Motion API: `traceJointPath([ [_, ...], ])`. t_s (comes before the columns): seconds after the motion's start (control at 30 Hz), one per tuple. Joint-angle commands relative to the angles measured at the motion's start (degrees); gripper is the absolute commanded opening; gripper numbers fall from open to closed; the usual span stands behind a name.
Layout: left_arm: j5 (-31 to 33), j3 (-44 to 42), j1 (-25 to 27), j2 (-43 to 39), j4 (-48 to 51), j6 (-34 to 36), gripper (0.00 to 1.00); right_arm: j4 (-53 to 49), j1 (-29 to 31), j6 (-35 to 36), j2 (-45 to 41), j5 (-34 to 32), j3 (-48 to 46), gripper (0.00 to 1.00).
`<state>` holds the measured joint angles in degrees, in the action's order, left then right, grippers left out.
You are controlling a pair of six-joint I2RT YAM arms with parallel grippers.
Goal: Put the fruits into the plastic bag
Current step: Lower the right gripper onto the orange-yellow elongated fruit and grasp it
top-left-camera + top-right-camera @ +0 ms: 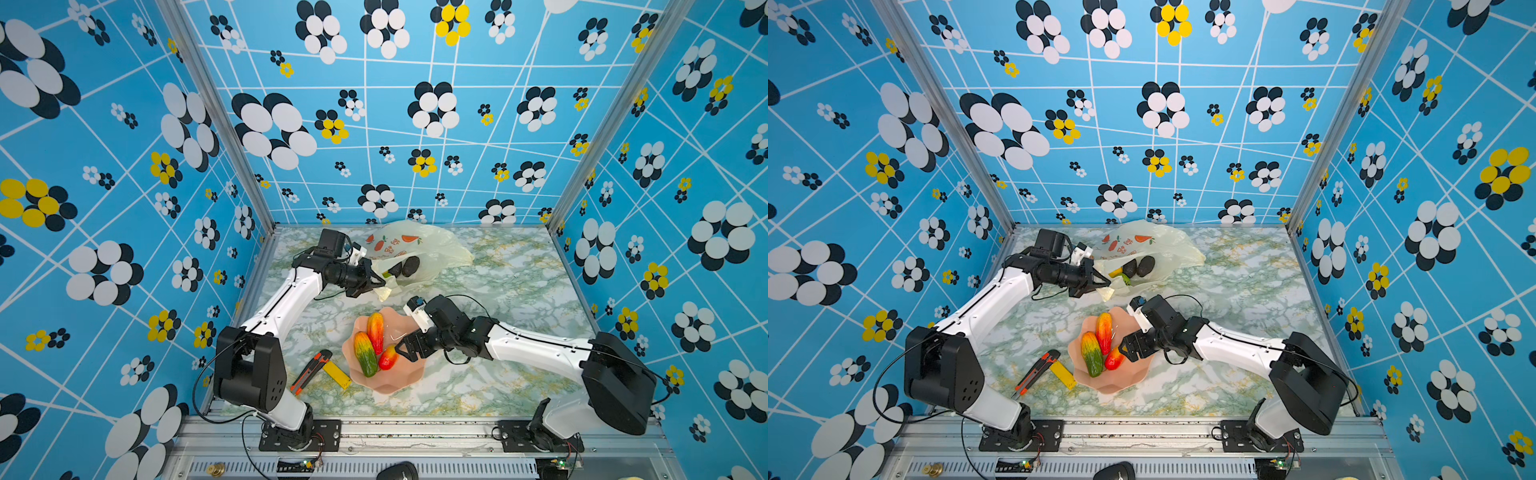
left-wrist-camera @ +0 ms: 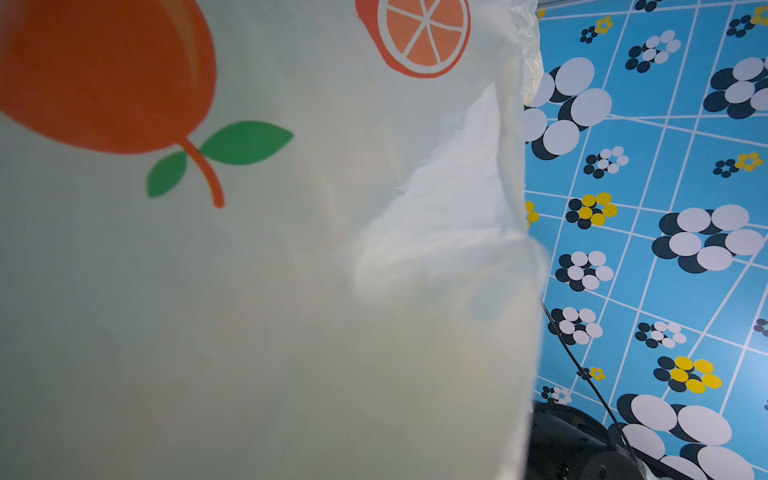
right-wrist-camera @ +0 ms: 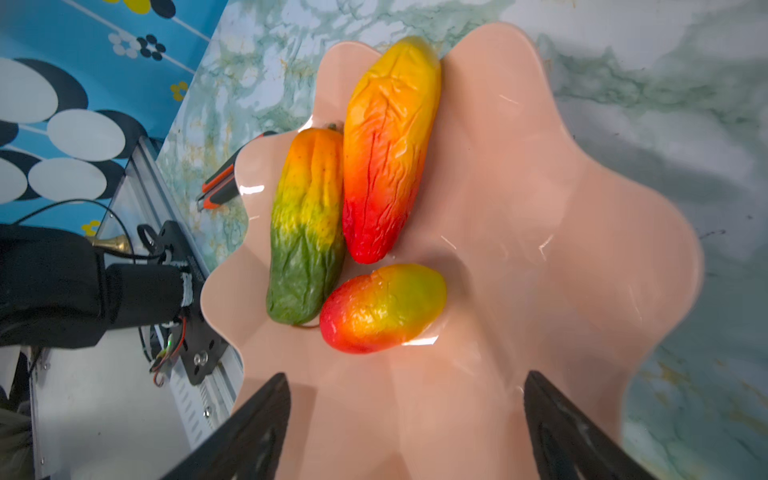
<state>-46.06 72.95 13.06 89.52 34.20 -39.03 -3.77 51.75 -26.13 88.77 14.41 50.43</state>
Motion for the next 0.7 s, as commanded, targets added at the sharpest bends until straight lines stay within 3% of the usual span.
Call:
traceJointPath([
  [0.0, -0.44, -1.81, -0.75, -2.21, -0.91, -0.12, 0.0, 8.13, 0.24, -7.9, 4.92, 0.71, 4.71, 0.85],
  [0.27, -0.88, -3.09, -1.03, -3.95, -1.91, -0.85, 0.0, 6.65, 0.44, -11.78, 14.53, -0.48, 13.54, 0.78],
  [0.67, -1.68, -4.54, -2.15, -5.16, -1.63, -0.27, 0.0, 2.18, 1.49, -11.89, 20.07, -1.51, 18.97, 0.67],
])
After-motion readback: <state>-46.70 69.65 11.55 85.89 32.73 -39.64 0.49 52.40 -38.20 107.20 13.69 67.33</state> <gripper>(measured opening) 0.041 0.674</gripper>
